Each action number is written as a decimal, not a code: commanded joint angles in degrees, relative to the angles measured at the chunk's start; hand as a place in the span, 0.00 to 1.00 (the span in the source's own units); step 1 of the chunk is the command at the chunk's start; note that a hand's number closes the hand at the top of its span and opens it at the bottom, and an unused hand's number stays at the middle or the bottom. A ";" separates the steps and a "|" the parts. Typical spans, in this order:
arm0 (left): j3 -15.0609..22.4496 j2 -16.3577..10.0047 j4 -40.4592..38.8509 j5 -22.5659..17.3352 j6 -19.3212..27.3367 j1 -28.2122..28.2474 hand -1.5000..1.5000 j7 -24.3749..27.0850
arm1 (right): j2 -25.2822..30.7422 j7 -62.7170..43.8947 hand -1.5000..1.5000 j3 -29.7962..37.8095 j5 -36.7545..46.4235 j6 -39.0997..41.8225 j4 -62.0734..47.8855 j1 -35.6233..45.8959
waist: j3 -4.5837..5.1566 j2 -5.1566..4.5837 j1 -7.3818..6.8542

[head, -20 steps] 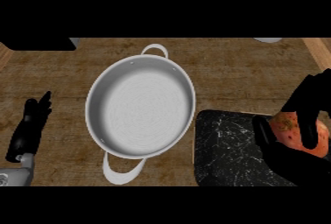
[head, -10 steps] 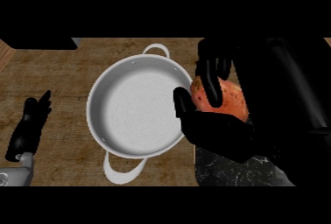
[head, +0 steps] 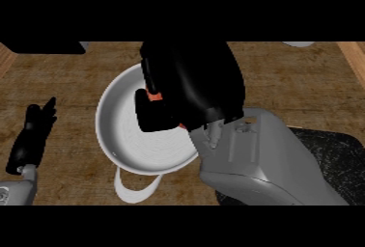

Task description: Pick the sweet potato from the tray and place it in the pot

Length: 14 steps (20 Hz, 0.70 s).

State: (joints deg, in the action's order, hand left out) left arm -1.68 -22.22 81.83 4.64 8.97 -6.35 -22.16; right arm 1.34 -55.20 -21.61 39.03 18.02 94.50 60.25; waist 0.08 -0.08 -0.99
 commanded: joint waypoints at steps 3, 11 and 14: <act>-1.16 -0.60 -2.37 -0.86 -2.09 -1.76 0.50 0.68 | -1.29 -1.44 0.00 -3.10 -5.98 -11.43 -11.14 -3.12 | -0.02 -0.23 -0.28; 1.31 2.62 0.83 2.83 1.38 1.15 0.50 0.41 | -1.33 5.52 0.00 -5.07 -13.72 -31.27 -16.38 -3.93 | -0.08 -0.18 -0.95; -0.91 0.40 1.79 0.54 -0.92 0.28 0.50 -0.57 | -1.33 7.85 0.00 -3.61 -13.42 -41.18 -14.70 -4.35 | -0.09 -0.17 -1.07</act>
State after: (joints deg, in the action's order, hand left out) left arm -1.99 -21.50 83.25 5.41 8.32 -5.89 -22.54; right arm 0.08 -49.53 -25.94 27.11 -12.28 79.85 55.86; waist -0.01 -0.22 -1.84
